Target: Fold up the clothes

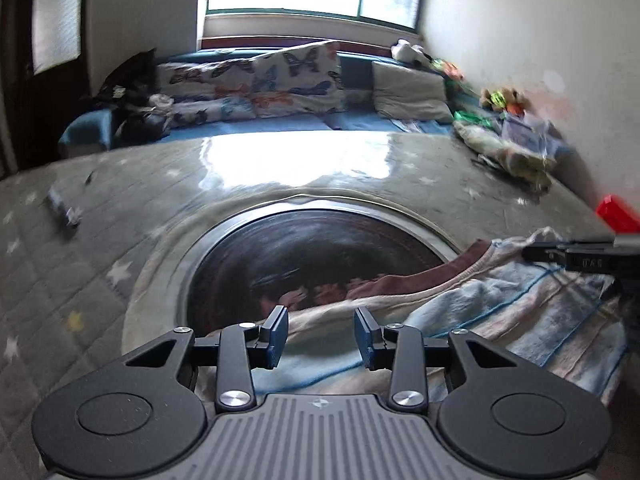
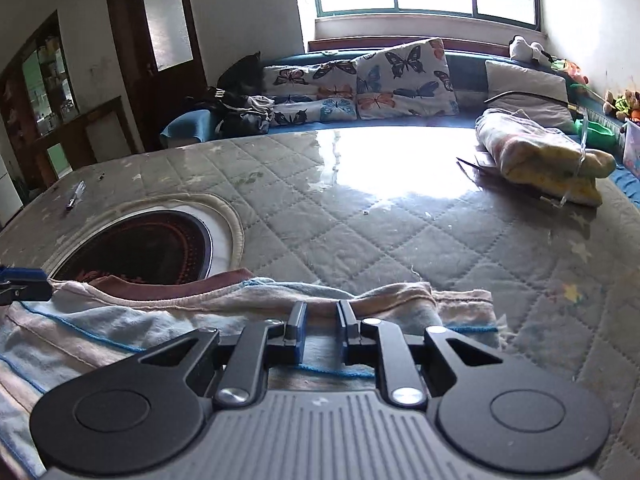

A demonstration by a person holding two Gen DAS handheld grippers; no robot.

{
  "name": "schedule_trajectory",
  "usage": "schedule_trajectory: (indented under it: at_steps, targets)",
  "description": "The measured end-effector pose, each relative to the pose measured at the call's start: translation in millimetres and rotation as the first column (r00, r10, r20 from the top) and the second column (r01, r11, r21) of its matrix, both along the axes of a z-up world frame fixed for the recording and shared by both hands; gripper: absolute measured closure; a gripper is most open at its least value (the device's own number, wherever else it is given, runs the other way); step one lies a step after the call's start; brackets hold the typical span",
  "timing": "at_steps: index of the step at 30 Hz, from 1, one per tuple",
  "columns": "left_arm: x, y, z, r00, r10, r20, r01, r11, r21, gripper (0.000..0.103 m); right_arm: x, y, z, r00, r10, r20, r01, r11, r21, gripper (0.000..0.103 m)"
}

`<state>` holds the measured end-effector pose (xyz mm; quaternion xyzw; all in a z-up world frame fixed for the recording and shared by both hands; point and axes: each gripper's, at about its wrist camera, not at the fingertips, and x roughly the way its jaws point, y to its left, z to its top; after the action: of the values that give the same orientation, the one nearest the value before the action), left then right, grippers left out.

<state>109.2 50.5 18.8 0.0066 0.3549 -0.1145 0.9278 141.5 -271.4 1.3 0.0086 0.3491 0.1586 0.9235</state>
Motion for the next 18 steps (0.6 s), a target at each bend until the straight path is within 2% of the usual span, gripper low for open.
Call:
schedule_trajectory:
  at_steps: [2,6,9,12,14,18]
  targets:
    - [10,-7,-4,1.000,-0.001,-0.018,0.002,1.000,0.023,0.064,0,1,-1,1.000,0.007,0.002,-0.007,1.000,-0.003,0.081]
    - [28,-8,-19,0.997,0.032,-0.074,-0.028,0.998,0.057,0.063,0,2,-2,1.000,0.010,0.006,-0.010,1.000,-0.011,0.081]
    - [26,-2,-14,0.997,0.043,-0.060,-0.040,0.998,0.048,0.062,0,2,-1,1.000,0.006,0.004,-0.006,1.000,-0.012,0.081]
    - [21,8,-5,0.997,0.061,-0.041,-0.059,0.998,0.035,0.063,-6,8,5,1.000,0.015,0.013,-0.015,0.999,-0.032,0.075]
    - [16,18,4,0.997,0.076,-0.025,-0.075,0.997,0.019,0.064,-14,15,11,0.998,0.056,0.023,-0.055,0.998,-0.029,0.073]
    - [10,31,3,0.996,0.077,-0.049,-0.077,0.997,-0.003,0.065,-30,43,17,0.983,0.180,0.031,-0.179,0.983,-0.040,0.073]
